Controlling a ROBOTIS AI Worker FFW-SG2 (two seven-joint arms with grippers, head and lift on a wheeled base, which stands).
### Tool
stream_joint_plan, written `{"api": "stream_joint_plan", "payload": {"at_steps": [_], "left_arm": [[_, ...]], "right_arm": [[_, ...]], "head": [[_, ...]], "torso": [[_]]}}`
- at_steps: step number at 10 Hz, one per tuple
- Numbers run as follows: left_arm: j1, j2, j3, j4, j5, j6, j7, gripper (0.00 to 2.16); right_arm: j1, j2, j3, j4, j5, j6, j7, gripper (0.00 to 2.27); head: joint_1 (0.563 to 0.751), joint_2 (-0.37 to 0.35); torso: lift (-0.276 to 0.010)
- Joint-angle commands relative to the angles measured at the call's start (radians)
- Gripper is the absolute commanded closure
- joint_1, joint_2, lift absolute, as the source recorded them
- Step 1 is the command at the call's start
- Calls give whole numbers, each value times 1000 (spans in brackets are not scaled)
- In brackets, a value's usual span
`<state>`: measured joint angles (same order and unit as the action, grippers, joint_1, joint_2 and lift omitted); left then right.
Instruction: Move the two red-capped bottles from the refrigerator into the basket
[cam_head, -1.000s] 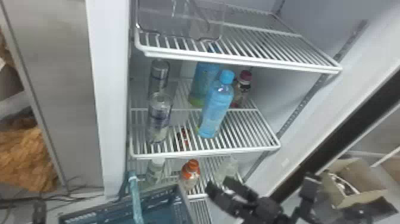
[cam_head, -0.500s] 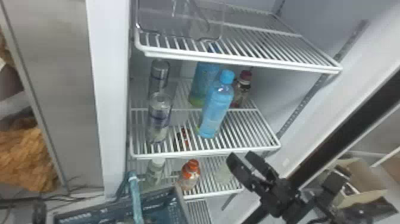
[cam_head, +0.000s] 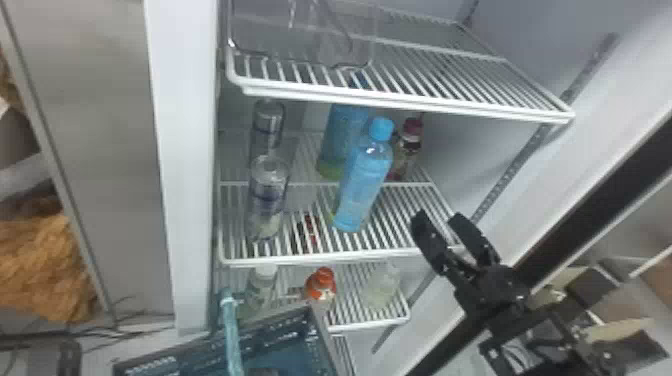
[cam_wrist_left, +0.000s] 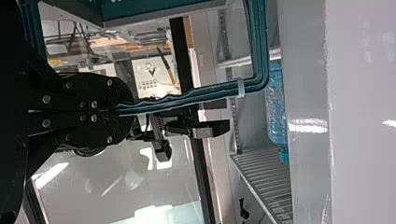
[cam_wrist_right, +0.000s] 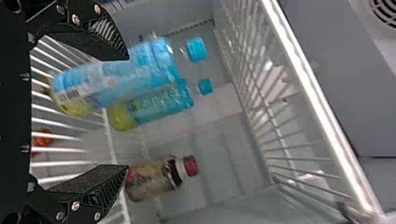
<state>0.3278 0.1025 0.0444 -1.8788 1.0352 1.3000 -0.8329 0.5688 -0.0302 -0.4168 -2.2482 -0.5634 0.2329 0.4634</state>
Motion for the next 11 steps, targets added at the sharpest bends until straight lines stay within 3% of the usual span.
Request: {"api": "stream_joint_plan", "payload": {"at_steps": [1, 11], "left_arm": [[1, 0, -3, 0, 4, -2, 0, 1202], [6, 0, -5, 0, 2, 13, 6, 1202]], "right_arm": [[-19, 1, -2, 11, 15, -17, -16, 206], [-345, -19, 8, 276, 294, 22, -72, 194]], "head": [[695, -350], [695, -350]], "torso": [[0], [0]]}}
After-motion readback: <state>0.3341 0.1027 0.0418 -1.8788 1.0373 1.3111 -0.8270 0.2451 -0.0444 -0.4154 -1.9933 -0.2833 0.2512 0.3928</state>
